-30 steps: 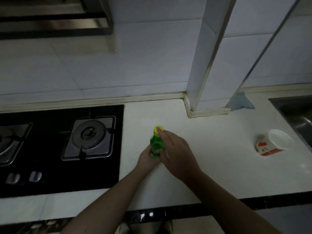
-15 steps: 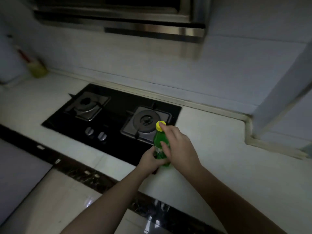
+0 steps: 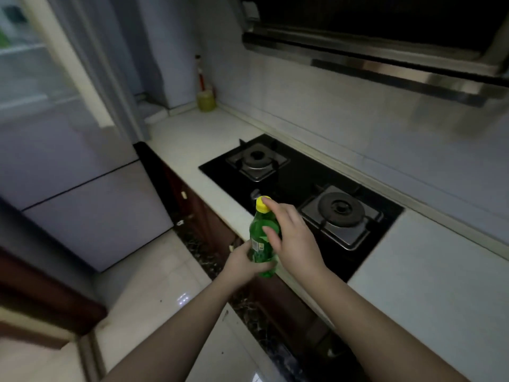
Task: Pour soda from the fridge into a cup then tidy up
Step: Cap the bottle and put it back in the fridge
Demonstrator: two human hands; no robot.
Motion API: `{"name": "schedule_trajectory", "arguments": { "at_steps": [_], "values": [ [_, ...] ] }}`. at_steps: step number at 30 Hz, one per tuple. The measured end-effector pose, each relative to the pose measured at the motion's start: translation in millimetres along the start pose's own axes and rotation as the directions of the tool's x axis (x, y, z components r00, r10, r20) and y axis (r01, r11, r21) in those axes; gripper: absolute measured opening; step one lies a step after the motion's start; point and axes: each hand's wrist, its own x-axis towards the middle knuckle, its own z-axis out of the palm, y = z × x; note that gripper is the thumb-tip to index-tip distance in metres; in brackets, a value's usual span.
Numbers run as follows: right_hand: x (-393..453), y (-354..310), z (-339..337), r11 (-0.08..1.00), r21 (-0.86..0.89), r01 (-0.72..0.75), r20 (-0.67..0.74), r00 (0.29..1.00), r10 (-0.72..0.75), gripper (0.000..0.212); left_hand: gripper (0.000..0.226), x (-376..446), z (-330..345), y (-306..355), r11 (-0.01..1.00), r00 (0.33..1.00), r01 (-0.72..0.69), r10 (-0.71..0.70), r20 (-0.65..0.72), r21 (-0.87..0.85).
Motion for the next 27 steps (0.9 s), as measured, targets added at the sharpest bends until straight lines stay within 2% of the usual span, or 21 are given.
{"name": "schedule_trajectory", "arguments": {
  "at_steps": [8,13,20,24,27],
  "values": [
    [14,-97,74,0.964,0.265,-0.001,0.078,0.997,-0.021,0.062,0.046,-71,-101,-42,0.995,0.984,0.072,-0.083,-0.159,-0.072],
    [28,-142,113,0.945,0.327,0.014,0.131,0.99,-0.06,0.06,0.055,-97,-158,-64,0.99,0.959,0.102,-0.123,-0.256,-0.094],
    [61,-168,148,0.915,0.399,0.051,0.178,0.975,-0.132,0.055,0.057,-100,-218,-75,0.987,0.934,0.145,-0.158,-0.32,-0.067],
    [94,-176,172,0.891,0.446,0.09,0.218,0.954,-0.206,0.054,0.048,-89,-240,-80,0.981,0.908,0.159,-0.19,-0.372,-0.112],
    [123,-182,189,0.873,0.475,0.113,0.239,0.938,-0.252,0.052,0.051,-75,-258,-84,0.965,0.885,0.193,-0.248,-0.394,-0.176]
  ]
}}
